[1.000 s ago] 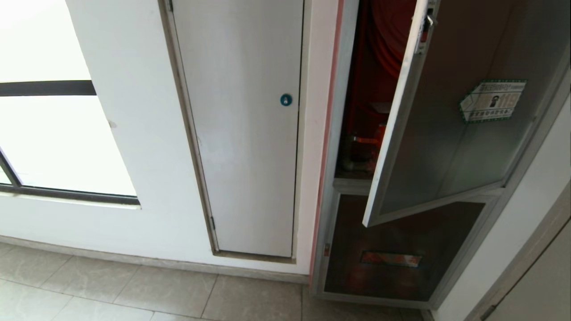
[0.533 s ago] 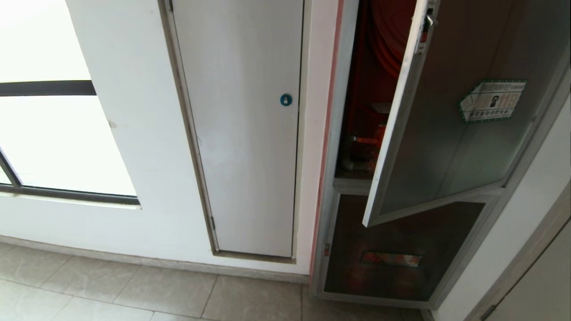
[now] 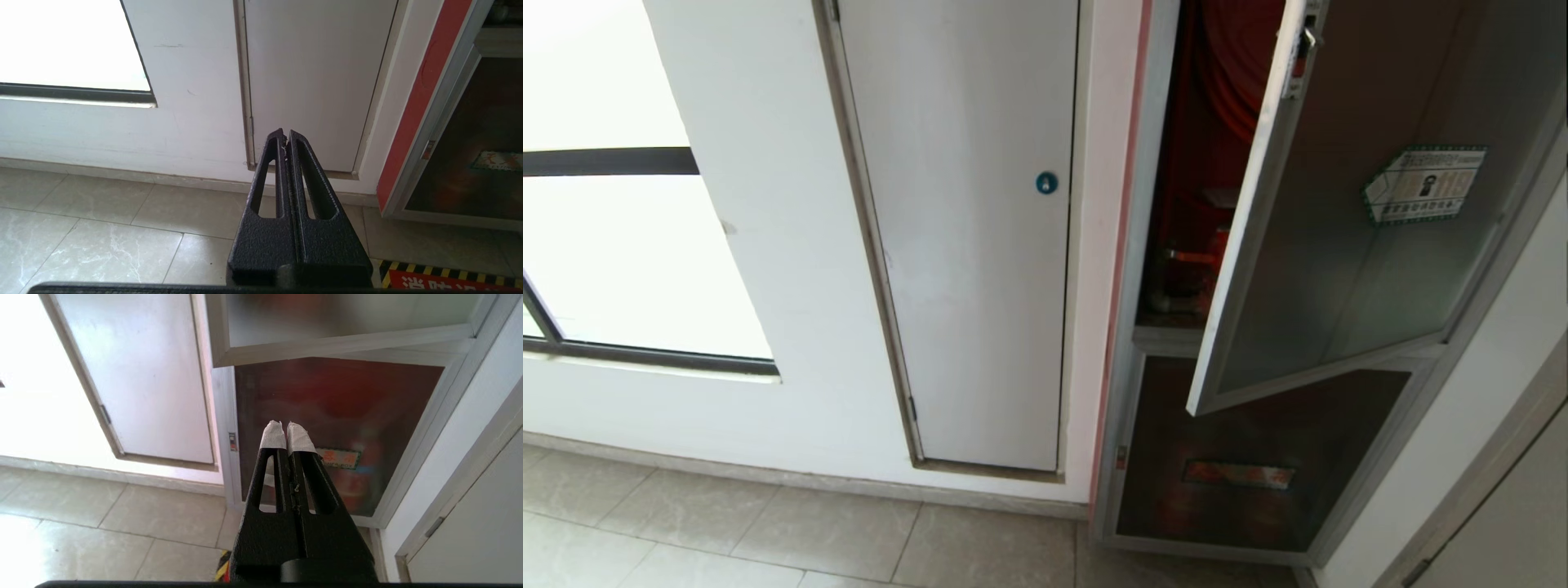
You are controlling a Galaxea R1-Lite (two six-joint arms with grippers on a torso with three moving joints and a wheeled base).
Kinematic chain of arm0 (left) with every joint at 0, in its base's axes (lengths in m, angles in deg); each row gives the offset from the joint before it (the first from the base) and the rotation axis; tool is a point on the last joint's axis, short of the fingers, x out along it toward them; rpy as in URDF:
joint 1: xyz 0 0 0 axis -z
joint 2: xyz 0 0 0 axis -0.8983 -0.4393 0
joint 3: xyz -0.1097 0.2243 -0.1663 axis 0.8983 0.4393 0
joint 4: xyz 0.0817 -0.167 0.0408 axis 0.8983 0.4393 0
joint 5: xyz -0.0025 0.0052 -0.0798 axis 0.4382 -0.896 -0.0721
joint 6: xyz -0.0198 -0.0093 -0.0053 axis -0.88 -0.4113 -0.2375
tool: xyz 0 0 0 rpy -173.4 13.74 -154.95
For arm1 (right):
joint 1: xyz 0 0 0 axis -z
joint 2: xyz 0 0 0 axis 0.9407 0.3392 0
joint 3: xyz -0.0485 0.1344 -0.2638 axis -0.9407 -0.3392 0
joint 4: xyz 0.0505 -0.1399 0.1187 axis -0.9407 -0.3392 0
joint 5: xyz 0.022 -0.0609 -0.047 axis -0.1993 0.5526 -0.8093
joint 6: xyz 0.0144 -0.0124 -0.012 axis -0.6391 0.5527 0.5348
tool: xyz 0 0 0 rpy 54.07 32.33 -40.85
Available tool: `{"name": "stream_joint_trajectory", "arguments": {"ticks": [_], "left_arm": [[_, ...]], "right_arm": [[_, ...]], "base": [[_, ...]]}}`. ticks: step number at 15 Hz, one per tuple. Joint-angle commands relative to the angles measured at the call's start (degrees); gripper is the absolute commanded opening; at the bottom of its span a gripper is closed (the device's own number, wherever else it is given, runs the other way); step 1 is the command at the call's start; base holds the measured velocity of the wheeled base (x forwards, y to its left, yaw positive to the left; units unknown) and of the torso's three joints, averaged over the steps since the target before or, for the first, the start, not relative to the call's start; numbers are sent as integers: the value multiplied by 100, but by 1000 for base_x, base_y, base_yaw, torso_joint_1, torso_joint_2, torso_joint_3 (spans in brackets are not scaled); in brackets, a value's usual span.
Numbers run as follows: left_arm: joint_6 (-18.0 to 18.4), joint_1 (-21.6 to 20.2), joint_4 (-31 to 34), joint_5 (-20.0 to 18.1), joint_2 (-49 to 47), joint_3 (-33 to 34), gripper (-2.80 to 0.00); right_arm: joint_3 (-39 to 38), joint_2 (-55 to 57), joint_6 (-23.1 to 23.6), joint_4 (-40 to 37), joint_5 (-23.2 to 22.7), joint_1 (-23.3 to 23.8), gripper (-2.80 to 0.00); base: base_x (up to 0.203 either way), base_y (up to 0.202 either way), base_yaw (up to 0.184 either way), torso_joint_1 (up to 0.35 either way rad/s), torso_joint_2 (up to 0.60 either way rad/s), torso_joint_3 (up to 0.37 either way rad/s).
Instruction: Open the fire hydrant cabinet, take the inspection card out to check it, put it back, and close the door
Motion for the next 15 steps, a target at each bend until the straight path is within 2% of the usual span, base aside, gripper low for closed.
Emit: {"name": "stream_joint_trajectory", "arguments": {"ticks": [1,5,10,12,14,15], "left_arm": [[4,-2,-3,-2,1,35,-280],[4,-2,-3,-2,1,35,-280],[-3,-2,-3,-2,1,35,-280],[4,-2,-3,-2,1,35,-280],[4,-2,-3,-2,1,35,-280],[4,-2,-3,-2,1,35,-280]], "right_arm": [[297,174,-39,-6,-85,-2,-280],[1283,1453,-161,24,-384,-57,-280],[2621,3927,-353,327,-1826,-105,-280],[2999,5193,-367,818,-2126,-268,-280],[3382,6431,-361,1424,-1978,-776,-280],[3584,7006,-358,1772,-1644,-1216,-280]], "base": [[0,0,0,0,0,0],[0,0,0,0,0,0],[0,0,0,0,0,0],[0,0,0,0,0,0],[0,0,0,0,0,0],[0,0,0,0,0,0]]}}
